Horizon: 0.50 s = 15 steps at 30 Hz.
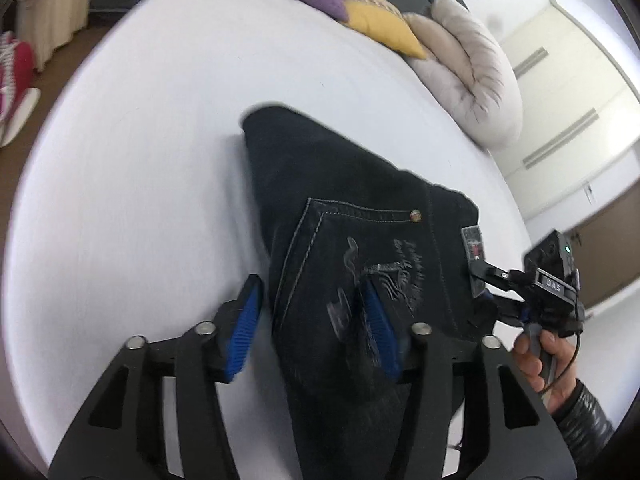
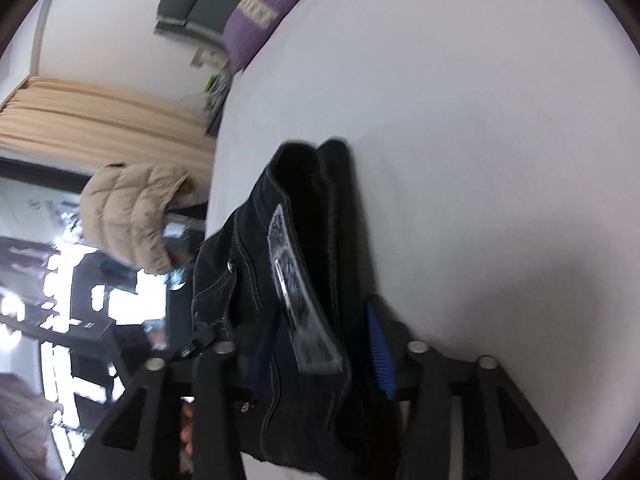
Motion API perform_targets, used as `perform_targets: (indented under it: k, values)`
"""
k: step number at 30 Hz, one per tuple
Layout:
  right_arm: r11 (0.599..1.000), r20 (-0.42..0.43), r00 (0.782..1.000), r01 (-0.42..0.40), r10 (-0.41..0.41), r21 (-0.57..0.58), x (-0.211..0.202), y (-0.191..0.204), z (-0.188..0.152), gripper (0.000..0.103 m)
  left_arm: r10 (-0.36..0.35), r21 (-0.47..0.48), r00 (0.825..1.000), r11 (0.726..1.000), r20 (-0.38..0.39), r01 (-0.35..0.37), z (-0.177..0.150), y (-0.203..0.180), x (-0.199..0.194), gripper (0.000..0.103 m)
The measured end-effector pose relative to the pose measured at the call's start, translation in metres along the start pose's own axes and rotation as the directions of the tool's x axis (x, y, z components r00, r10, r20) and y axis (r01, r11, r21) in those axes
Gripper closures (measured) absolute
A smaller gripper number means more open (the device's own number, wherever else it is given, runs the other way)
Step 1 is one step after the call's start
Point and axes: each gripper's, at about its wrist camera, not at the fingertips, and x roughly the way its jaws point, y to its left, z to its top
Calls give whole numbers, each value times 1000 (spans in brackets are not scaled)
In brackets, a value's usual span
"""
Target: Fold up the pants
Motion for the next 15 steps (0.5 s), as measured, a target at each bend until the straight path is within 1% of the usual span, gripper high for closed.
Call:
perform_targets:
  k: [1,2,3,4,6,7,8,9,10,11,12,13,14,15]
  values:
    - [999,32,998,46,-45,-22,-10,7,-4,37,13,7,999,1000,33,-13,4,-2,-3,36]
    - [993,80,992,105,-100,-60,-26,17,-10,34,51,34,995,998,87,-54,-3,-8,-30,26]
    - [986,113,985,140,-129,-91,-38,24,-14,34,77,58,990,995,122,-85,-6,-17,-44,19]
    - [977,149,977,169,-150,-126,-52,33,-17,34,113,95,979,987,172,-130,-10,-27,-66,16]
    - [950,235,952,242,-195,-196,-83,56,-28,32,168,140,953,968,251,-207,-14,-51,-99,1]
    - [932,282,935,282,-214,-227,-100,69,-33,30,199,157,936,955,292,-252,-15,-65,-115,0]
    - [917,318,921,310,-225,-249,-114,79,-35,28,236,174,905,934,354,-312,-19,-83,-142,0]
    - [893,376,897,351,-233,-282,-135,96,-43,26,256,179,877,919,407,-352,-22,-95,-162,0]
    - [874,421,875,382,-238,-301,-149,109,-50,18,276,174,845,904,458,-390,-24,-114,-176,0]
    - [844,493,837,430,-239,-321,-174,130,-60,12,314,152,790,880,526,-451,-29,-138,-203,0]
    - [828,539,811,451,-225,-333,-189,145,-67,10,341,131,752,862,564,-489,-31,-150,-221,0]
    - [813,590,782,470,-201,-345,-207,162,-75,3,359,112,719,849,596,-516,-34,-161,-238,0]
    - [801,635,751,488,-182,-347,-223,176,-84,0,367,91,687,842,627,-532,-37,-176,-255,0]
    - [789,692,704,513,-162,-337,-245,195,-97,0,356,79,669,846,653,-527,-42,-189,-275,0]
